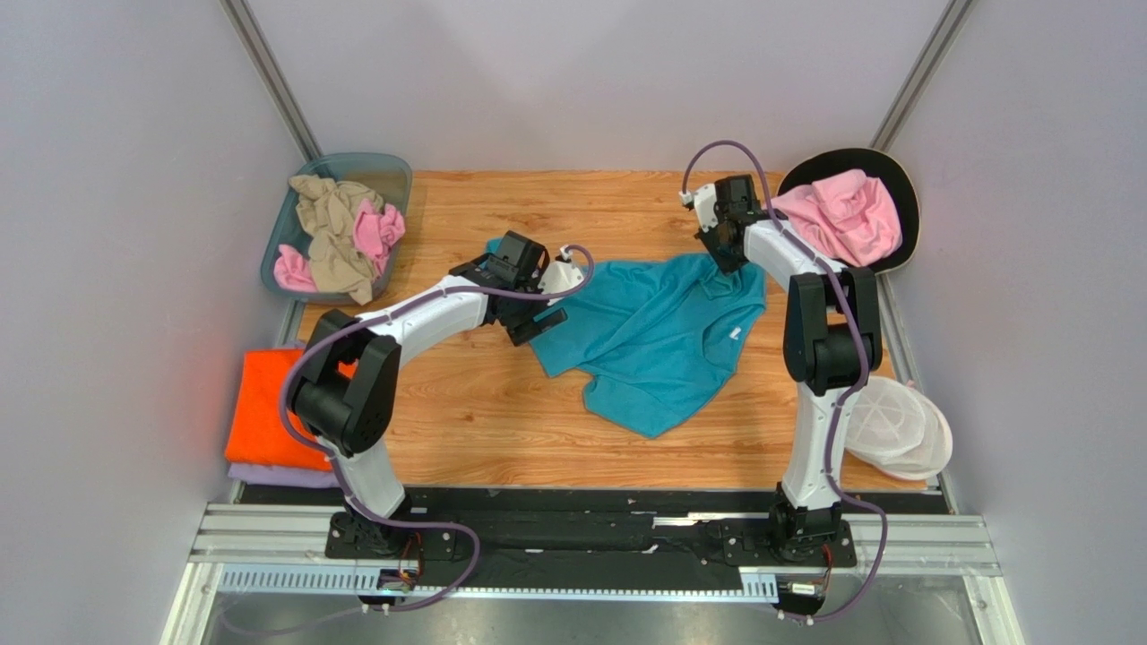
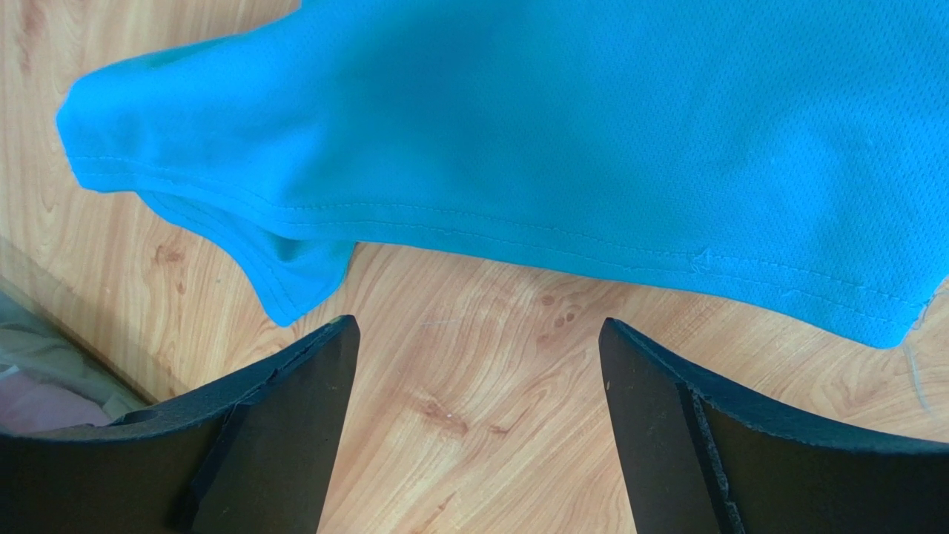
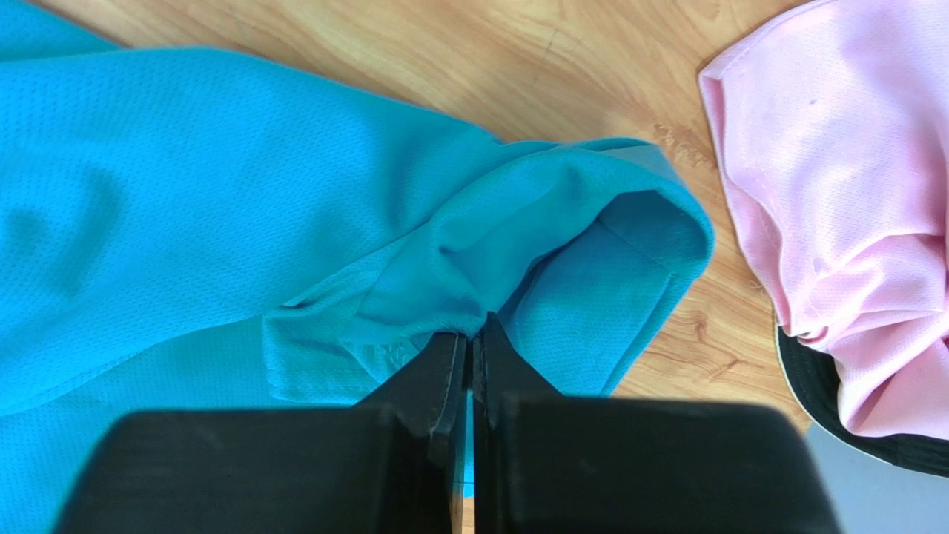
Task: Fold and stack the t-shirts
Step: Flatten the tshirt out
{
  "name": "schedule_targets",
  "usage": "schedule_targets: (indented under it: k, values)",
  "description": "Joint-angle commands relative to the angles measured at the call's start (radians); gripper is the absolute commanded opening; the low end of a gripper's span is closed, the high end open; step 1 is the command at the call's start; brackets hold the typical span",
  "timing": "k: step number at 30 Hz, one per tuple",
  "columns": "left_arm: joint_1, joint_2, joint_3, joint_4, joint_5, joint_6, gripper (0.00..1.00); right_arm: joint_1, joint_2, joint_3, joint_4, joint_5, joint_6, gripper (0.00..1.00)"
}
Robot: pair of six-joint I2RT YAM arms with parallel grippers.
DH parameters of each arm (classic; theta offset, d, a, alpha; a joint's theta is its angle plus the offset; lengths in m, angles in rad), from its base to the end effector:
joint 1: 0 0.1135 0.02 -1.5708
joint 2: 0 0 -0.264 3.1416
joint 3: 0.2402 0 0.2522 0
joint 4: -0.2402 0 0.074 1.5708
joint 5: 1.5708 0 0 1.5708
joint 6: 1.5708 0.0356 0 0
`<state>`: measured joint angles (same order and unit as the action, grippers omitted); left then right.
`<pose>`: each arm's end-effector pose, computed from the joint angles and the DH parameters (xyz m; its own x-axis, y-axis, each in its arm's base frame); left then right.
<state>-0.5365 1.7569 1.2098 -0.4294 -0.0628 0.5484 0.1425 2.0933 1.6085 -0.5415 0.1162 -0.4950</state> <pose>0.3197 -0.1875 0.2060 -0.3575 0.8180 -0.4507 0.7808 0.5266 0.3363 0.4491 0.0603 0.1877 -0.7063 -0.5780 -0.4087 -0.4740 0.8150 -0.3333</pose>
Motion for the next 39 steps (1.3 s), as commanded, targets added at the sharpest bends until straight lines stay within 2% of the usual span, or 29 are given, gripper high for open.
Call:
schedule_targets:
  k: [1,18,28,39]
  values:
    - [-0.006,-0.002,-0.009,0.023,0.003,-0.005,0.88,-0.006,-0.009,0.054,0.008,0.016,-0.005,0.00]
    - [-0.010,-0.073,-0.038,0.015,0.023,-0.015,0.86,-0.007,-0.360,0.160,-0.236,0.002,0.041,0.00]
    - [-0.014,-0.086,-0.052,0.011,0.034,-0.005,0.86,-0.004,-0.521,0.004,-0.270,-0.012,0.058,0.00]
    - [-0.016,-0.088,-0.058,0.012,0.017,0.013,0.85,0.031,-0.654,-0.240,-0.393,-0.159,0.098,0.00]
